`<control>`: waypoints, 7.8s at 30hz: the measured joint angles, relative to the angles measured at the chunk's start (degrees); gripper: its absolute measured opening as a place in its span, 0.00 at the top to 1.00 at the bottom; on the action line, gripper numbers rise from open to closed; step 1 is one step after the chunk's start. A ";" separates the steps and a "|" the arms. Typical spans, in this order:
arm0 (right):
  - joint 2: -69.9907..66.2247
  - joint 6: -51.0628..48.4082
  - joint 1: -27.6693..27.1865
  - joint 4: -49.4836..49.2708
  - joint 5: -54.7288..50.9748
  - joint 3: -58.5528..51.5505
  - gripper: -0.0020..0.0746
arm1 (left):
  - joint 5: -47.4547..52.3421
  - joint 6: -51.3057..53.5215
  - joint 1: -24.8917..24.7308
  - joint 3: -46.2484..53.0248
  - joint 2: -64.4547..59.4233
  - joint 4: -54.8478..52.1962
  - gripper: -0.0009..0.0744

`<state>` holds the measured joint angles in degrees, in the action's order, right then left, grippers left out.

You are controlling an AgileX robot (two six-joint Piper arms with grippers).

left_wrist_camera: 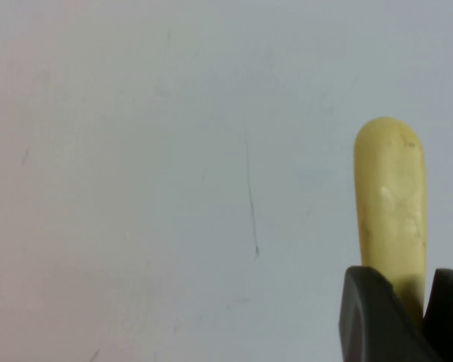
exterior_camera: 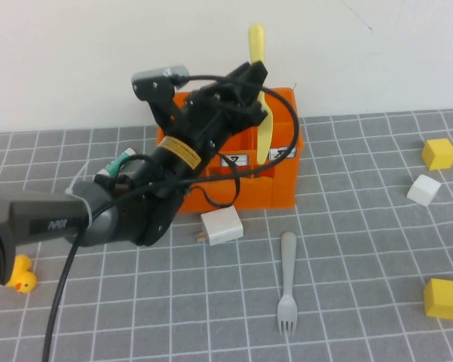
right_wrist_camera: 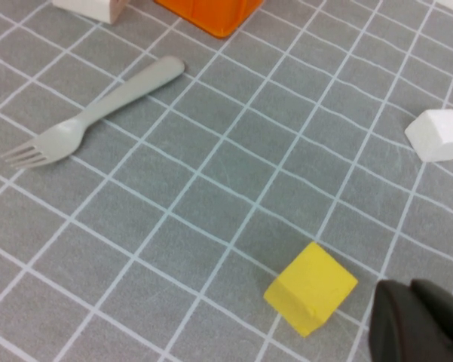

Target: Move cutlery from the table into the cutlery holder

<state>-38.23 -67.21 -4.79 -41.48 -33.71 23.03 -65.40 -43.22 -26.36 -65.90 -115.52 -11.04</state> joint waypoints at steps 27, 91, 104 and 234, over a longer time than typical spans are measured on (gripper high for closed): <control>0.00 0.00 0.00 0.20 0.38 -1.77 0.98 | -0.09 5.31 -0.24 -3.40 -0.08 5.81 0.99; 17.46 -18.50 0.00 -13.58 -12.29 -5.86 0.98 | 71.90 8.20 -0.33 41.28 72.37 -26.84 0.99; 17.46 -18.46 0.00 -13.58 -12.29 -5.86 0.98 | 71.90 8.20 -0.33 41.28 72.46 -26.93 0.99; 17.46 -18.37 0.00 -13.58 -11.37 -5.86 0.98 | 84.74 33.87 22.43 67.22 116.14 10.23 0.99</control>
<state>-20.77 -85.58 -4.79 -55.06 -45.08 17.17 19.34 -9.35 -3.93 1.33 0.61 -0.82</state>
